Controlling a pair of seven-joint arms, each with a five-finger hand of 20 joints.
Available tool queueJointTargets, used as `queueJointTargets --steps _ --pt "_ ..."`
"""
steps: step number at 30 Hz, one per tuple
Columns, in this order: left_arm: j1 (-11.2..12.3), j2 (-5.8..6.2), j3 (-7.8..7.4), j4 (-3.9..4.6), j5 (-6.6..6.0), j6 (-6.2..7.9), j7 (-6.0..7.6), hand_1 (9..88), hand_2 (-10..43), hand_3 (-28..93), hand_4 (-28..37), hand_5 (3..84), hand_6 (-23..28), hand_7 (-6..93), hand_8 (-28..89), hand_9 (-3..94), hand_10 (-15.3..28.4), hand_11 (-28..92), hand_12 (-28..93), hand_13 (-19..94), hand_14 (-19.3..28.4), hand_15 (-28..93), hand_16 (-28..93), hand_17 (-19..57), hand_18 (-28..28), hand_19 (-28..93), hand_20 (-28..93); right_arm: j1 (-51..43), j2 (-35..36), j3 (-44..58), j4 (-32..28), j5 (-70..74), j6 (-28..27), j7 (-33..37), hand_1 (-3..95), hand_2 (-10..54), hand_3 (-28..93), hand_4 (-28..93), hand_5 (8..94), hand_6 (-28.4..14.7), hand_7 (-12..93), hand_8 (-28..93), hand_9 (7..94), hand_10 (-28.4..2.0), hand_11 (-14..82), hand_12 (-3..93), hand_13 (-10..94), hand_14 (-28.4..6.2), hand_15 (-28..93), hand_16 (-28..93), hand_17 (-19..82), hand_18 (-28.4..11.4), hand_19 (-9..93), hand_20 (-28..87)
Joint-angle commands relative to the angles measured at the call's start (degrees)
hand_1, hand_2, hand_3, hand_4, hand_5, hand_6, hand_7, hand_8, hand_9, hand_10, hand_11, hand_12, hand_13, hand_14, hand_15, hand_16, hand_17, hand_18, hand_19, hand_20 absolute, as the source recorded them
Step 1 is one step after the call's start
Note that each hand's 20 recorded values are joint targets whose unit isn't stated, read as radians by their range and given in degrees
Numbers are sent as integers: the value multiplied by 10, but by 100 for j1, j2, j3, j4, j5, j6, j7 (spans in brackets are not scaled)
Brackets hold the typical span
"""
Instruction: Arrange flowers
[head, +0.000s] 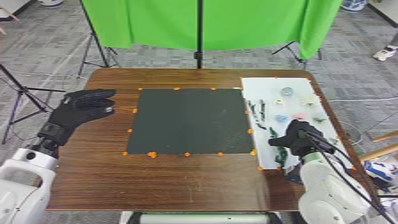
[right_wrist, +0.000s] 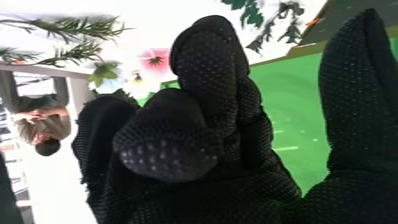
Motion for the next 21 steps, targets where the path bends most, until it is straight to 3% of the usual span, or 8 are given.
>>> queueJointTargets --steps 1,9,15,16,17,19,21 --pt "40 -55 17 2 -20 -145 -115 433 -66 565 -97 495 46 126 -49 517 138 187 123 496 181 298 -9 167 177 374 208 42 -36 -28 158 93 -468 189 362 -95 520 -139 682 -93 408 -90 810 -157 496 346 937 -10 614 315 706 -94 932 478" --pt "9 -74 34 11 -23 -186 -147 432 -67 566 -99 493 47 124 -49 515 140 186 123 492 182 295 -9 166 176 369 210 308 -56 -499 403 93 -590 284 350 -95 510 -140 686 -94 427 -86 818 -158 493 339 937 -11 617 308 709 -92 932 476" --pt "-12 -117 31 22 -18 -241 -169 432 -66 565 -99 494 48 122 -48 514 139 186 123 490 182 295 -8 165 176 366 212 321 -254 -794 591 164 -591 349 423 -95 537 -128 640 -96 568 -118 816 -158 510 329 937 -5 630 288 721 -83 932 468" --pt "-46 -106 53 42 -20 -260 -171 432 -66 565 -100 494 48 122 -49 514 139 186 123 490 183 294 -8 165 176 365 211 300 -293 -798 612 218 -612 396 433 -95 551 -117 633 -95 576 -88 815 -156 515 327 937 -5 634 283 724 -81 932 464" --pt "-76 -98 67 57 -27 -287 -182 432 -66 565 -99 494 48 122 -49 514 139 186 123 490 183 294 -8 165 176 364 211 295 -357 -791 645 257 -657 462 462 -95 525 -88 624 -91 564 42 815 -155 518 326 937 -2 638 275 727 -79 932 460" --pt "-82 -104 70 63 -33 -321 -178 433 -66 565 -99 494 48 122 -49 513 140 185 123 489 184 295 -8 165 175 363 211 260 -415 -733 689 407 -565 484 552 -95 436 59 607 -75 588 160 819 -152 524 327 937 0 649 262 732 -77 932 456" --pt "-79 -103 67 66 -38 -319 -181 432 -66 565 -99 493 48 123 -48 513 140 185 123 489 184 295 -8 164 175 362 212 227 -435 -631 691 579 -564 460 571 -95 498 106 605 -67 608 192 828 -148 520 337 937 3 662 248 740 -75 932 447"
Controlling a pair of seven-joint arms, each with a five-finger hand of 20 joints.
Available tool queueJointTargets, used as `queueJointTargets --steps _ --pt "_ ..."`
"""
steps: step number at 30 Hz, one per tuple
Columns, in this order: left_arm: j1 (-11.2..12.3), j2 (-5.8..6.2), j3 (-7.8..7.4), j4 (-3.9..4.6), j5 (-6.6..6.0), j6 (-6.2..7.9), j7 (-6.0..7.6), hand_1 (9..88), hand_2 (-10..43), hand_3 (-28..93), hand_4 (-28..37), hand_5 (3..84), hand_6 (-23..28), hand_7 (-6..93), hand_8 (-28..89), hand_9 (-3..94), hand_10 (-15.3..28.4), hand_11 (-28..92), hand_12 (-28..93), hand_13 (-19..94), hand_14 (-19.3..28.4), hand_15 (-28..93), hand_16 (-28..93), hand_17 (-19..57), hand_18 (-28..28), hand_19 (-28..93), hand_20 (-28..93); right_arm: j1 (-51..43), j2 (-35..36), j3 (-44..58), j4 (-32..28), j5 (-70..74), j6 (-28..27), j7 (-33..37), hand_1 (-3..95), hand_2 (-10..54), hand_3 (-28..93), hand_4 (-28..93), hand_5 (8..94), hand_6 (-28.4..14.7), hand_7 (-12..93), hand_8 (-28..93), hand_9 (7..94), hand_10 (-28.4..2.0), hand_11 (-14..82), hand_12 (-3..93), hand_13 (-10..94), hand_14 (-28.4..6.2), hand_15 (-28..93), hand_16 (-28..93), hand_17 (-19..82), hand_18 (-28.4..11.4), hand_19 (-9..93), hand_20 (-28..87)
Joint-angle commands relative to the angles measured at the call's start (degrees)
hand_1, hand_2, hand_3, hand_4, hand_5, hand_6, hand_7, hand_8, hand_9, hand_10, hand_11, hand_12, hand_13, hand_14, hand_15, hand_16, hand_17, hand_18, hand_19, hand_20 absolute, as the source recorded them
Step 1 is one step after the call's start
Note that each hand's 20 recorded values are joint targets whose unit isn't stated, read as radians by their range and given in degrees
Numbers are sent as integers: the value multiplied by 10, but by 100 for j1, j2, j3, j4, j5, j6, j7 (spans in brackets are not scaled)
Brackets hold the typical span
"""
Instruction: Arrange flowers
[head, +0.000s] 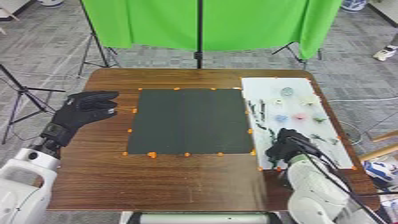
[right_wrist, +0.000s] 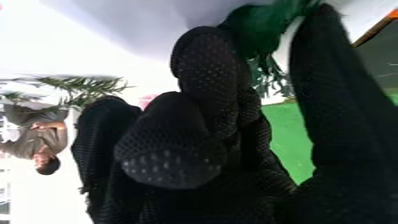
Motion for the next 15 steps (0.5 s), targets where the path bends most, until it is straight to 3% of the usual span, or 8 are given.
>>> queueJointTargets --steps 1,8,15 --pt "-39 -60 53 57 -40 -148 -87 432 -65 565 -99 493 48 123 -49 513 140 186 123 489 184 295 -8 163 176 361 212 -287 -290 66 232 525 -14 106 570 -95 508 114 606 -67 610 193 829 -146 518 340 937 4 664 245 743 -74 932 444" --pt "-20 -81 38 36 -45 -170 -68 432 -65 565 -99 493 49 122 -48 512 140 185 123 485 185 295 -8 162 175 356 212 -506 -179 534 57 782 600 -165 571 -95 540 155 622 -86 606 217 845 -135 510 363 937 11 688 221 761 -74 932 426" --pt "44 -63 -34 9 -53 -122 -72 434 -64 563 -100 493 49 122 -48 513 141 187 123 483 186 293 -8 163 175 352 214 -629 -2 1076 -584 903 1308 -473 579 -95 541 156 625 -91 607 217 847 -130 522 361 937 15 706 209 768 -73 932 429"
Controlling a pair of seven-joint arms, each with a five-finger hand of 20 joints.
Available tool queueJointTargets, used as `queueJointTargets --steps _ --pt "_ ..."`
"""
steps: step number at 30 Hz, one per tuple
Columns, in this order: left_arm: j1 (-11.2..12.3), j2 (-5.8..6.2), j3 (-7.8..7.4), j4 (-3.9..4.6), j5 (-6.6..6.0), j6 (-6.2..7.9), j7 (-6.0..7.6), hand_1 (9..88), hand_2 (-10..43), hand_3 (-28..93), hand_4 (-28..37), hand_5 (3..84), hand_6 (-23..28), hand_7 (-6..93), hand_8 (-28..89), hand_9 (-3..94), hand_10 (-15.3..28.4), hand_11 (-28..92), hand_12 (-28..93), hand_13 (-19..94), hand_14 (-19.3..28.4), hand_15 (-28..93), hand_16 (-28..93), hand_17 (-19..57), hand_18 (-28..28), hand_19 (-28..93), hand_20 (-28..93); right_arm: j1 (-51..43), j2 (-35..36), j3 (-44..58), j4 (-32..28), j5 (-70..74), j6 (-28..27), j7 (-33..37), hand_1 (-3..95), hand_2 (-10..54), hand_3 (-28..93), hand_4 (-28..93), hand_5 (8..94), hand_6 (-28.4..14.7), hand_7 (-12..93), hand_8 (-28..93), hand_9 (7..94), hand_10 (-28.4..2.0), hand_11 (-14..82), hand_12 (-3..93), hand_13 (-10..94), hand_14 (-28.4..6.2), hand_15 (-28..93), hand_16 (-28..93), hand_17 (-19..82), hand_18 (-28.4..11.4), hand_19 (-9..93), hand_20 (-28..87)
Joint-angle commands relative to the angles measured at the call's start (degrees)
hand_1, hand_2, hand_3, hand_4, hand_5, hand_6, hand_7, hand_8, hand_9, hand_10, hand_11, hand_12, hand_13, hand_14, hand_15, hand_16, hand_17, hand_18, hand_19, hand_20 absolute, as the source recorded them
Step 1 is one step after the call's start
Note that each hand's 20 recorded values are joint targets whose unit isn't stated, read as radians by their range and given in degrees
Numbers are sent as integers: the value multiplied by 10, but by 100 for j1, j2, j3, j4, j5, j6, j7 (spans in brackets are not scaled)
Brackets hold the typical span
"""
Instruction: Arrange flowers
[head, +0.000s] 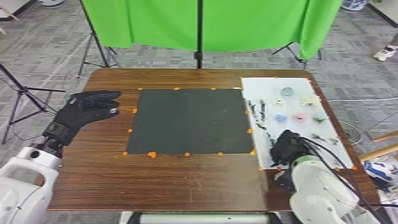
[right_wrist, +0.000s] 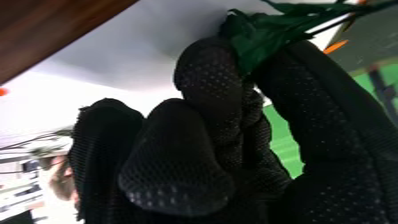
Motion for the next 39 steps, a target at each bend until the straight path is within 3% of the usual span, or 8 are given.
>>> queueJointTargets --steps 1,5,8,14,20,28,32,39 --pt "140 -51 -79 -16 -31 7 -42 434 -64 563 -100 493 49 122 -48 512 141 187 123 483 186 293 -8 163 175 352 214 -180 335 478 -641 90 733 -312 579 -95 541 157 625 -91 607 216 848 -130 522 360 937 16 708 207 769 -74 932 429" --pt "114 7 -126 75 -137 -113 84 427 -68 567 -97 494 50 122 -48 512 141 187 123 482 186 293 -7 161 175 350 216 178 500 203 -840 155 1367 -595 577 -95 541 166 627 -92 610 210 851 -127 526 354 937 16 714 202 773 -74 932 434" --pt "145 175 -181 172 -321 -11 102 380 -84 580 -93 490 52 116 -47 507 146 182 123 475 191 286 -6 154 180 330 213 856 644 -428 -761 473 1800 -956 577 -95 539 168 631 -92 613 203 854 -127 529 345 937 16 717 200 775 -76 932 439" --pt "91 761 -187 513 -941 781 201 272 -11 610 -168 492 59 95 -38 506 159 172 128 463 205 274 6 138 183 268 214 2664 512 -2311 -136 842 2340 -1492 576 -95 541 165 630 -92 619 195 857 -129 534 334 937 16 719 198 776 -77 932 448" --pt "93 1053 -125 842 -1549 1589 489 181 147 611 -282 507 59 91 -41 524 166 178 126 471 211 287 1 136 181 246 215 4191 -165 -3789 706 1018 2289 -1752 575 -95 544 157 628 -90 626 188 857 -130 537 324 937 15 715 197 774 -77 932 445" --pt "538 1050 -247 1053 -1657 1966 577 159 167 575 -283 506 58 95 -40 525 167 181 126 469 214 289 1 131 178 233 208 5426 -1038 -5072 1716 1493 2234 -1817 574 -95 548 154 628 -88 634 182 858 -131 536 320 937 14 712 196 774 -75 932 439" --pt "542 1011 -95 1180 -1680 1929 665 156 157 572 -283 503 59 96 -39 523 167 180 126 464 213 286 -1 128 176 223 205 5537 -1361 -5333 2042 1956 2425 -1865 572 -95 549 153 627 -88 635 181 858 -131 536 318 937 14 711 196 775 -75 932 436" --pt "603 956 57 1194 -1609 1758 750 138 104 603 -283 495 58 94 -37 511 164 171 127 453 208 267 2 127 168 193 199 5470 -1570 -5526 2237 2037 2532 -1855 572 -95 553 141 624 -88 638 177 858 -130 531 316 937 14 703 196 774 -72 932 425"
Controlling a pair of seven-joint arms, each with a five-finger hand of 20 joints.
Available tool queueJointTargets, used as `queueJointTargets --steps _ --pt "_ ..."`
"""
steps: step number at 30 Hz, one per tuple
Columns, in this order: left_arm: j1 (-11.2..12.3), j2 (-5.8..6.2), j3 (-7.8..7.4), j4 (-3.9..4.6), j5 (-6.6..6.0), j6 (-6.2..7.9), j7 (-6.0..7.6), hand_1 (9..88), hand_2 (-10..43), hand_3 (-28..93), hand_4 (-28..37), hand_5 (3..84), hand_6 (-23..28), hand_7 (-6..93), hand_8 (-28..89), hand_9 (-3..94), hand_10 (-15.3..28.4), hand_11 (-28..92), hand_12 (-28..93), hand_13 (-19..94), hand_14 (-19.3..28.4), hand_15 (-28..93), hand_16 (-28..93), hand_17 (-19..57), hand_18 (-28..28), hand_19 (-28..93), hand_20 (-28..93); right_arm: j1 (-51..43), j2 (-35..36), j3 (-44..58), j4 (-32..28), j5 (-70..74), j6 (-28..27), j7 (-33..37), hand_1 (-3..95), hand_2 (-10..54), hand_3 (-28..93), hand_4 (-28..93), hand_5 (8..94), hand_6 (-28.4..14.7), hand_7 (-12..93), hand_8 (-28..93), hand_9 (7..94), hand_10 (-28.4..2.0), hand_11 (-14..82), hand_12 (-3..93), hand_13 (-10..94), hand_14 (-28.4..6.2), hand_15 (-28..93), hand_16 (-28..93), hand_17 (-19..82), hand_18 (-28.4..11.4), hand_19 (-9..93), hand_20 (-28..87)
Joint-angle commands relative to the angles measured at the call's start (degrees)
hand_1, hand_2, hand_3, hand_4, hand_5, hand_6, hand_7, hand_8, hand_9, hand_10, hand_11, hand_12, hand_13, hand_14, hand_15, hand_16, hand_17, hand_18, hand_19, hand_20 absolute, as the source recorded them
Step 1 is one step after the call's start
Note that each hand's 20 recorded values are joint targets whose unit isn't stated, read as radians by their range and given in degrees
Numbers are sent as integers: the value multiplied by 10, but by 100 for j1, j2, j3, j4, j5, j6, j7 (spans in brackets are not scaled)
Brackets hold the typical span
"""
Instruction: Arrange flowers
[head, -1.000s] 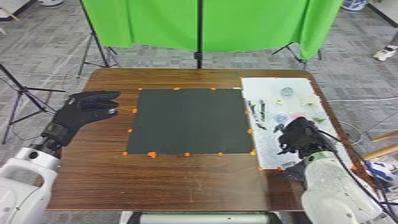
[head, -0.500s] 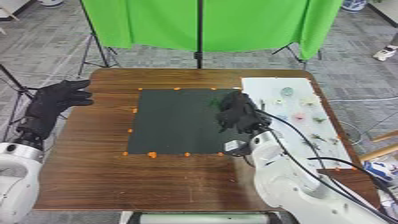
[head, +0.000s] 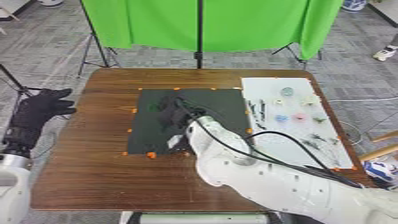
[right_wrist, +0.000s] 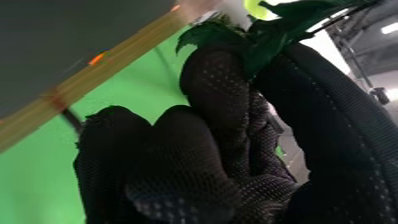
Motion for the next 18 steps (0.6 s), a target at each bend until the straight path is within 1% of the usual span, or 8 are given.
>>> queueJointTargets --steps 1,6,10,12,14,15,16,18 --pt "153 -161 200 79 58 -130 51 139 100 604 -283 495 59 93 -37 510 164 170 128 451 207 265 2 128 168 192 200 -26 -344 -159 89 -66 147 -58 572 -95 553 138 624 -88 637 176 857 -130 530 317 937 13 703 196 773 -72 932 422" --pt "96 -152 308 60 112 -179 52 140 92 610 -283 493 58 93 -36 509 163 169 129 450 206 261 7 128 167 186 205 60 -441 -294 324 171 170 -1 584 -95 555 99 625 -88 634 165 863 -130 509 311 937 6 680 194 772 -65 925 398" --pt "59 -159 348 35 183 -237 32 146 79 611 -283 492 58 93 -37 508 162 170 129 449 206 260 8 127 167 184 207 44 -528 -250 469 568 217 56 594 -95 551 74 632 -87 619 155 867 -127 479 318 937 5 661 194 774 -56 904 382" --pt "75 -188 348 -3 190 -258 33 145 77 613 -283 491 58 94 -36 507 161 170 129 450 207 260 8 127 167 183 207 4 -563 -197 513 807 244 62 597 -95 549 65 634 -85 610 154 870 -127 466 318 937 4 649 192 775 -52 892 377" --pt "37 -184 375 4 203 -295 62 146 73 614 -283 492 59 93 -37 508 162 170 129 450 206 260 9 127 166 182 208 16 -577 -232 548 936 403 73 602 -95 543 56 636 -83 601 154 873 -128 452 317 937 4 634 190 776 -49 879 372" --pt "57 -199 364 -23 215 -295 49 147 72 613 -283 492 59 93 -37 508 162 170 129 451 206 260 9 127 166 181 208 -3 -586 -216 569 952 377 49 604 -95 541 51 636 -81 599 154 875 -127 446 315 937 5 629 189 776 -48 873 370" --pt "11 -190 396 -2 221 -315 57 148 70 612 -283 491 59 93 -37 507 162 169 129 451 206 260 9 127 166 180 208 24 -582 -271 594 985 509 44 605 -95 540 49 636 -81 598 154 876 -126 441 315 937 4 626 190 777 -46 867 369" --pt "-23 -194 409 2 243 -365 53 148 64 615 -283 490 59 92 -37 506 162 169 129 449 206 259 9 127 165 177 208 -2 -600 -264 626 998 590 42 608 -95 536 42 637 -80 594 154 880 -126 422 312 937 3 612 188 779 -43 854 367"
